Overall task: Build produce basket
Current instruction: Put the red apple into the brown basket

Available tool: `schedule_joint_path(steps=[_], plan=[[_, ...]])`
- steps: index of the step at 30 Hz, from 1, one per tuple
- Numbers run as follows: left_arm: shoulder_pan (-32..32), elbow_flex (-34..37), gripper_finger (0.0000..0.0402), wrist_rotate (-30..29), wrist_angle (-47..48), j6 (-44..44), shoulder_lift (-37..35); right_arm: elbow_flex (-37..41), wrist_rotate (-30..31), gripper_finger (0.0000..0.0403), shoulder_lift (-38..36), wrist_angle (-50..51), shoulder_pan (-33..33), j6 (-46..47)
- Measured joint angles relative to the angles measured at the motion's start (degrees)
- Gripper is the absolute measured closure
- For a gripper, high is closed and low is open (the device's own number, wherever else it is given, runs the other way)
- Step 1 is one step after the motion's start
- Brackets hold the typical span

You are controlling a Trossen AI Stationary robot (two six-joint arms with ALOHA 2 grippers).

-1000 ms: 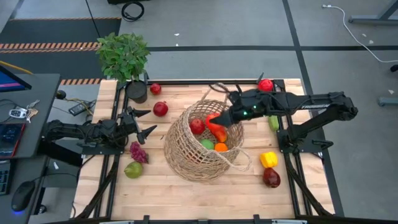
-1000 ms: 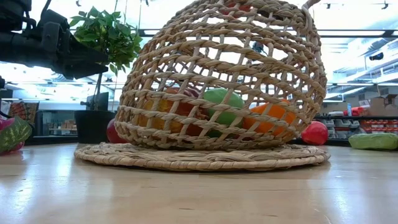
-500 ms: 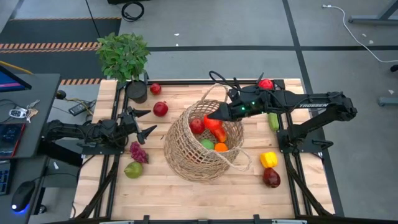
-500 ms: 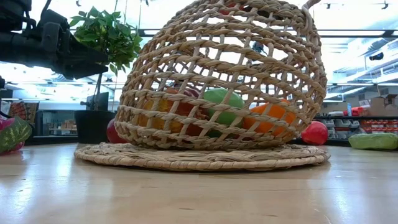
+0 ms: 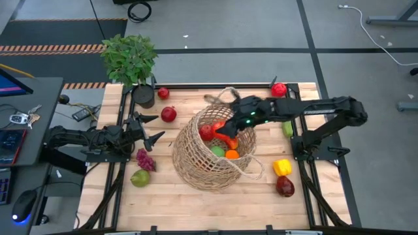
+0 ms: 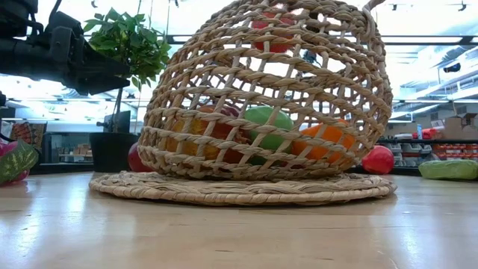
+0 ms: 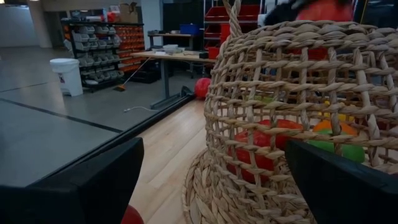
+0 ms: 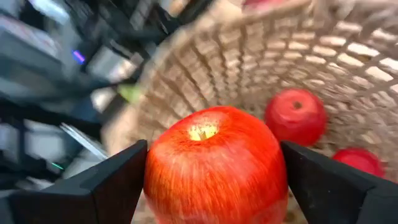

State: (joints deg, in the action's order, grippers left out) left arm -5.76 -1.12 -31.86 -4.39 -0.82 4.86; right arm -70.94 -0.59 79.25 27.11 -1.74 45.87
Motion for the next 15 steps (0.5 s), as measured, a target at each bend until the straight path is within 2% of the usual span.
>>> schedule_joint_path(steps=[6,10,15], plan=[[0.01,0.00,0.0004,0.02,-0.04,0.00,0.00,0.00,-4.78,0.0041,5.64,0.80,-0.22,-6.02],[0.02,0.00,0.0004,0.02,-0.04,0.00,0.00,0.02,-4.97,0.0041,7.94,4.19,-0.24,-9.80],[0.00,0.02,0.0004,0.03,-0.04,-0.01,0.00,0.02,-5.00,0.0041,8.06,3.31,0.03,-14.39]])
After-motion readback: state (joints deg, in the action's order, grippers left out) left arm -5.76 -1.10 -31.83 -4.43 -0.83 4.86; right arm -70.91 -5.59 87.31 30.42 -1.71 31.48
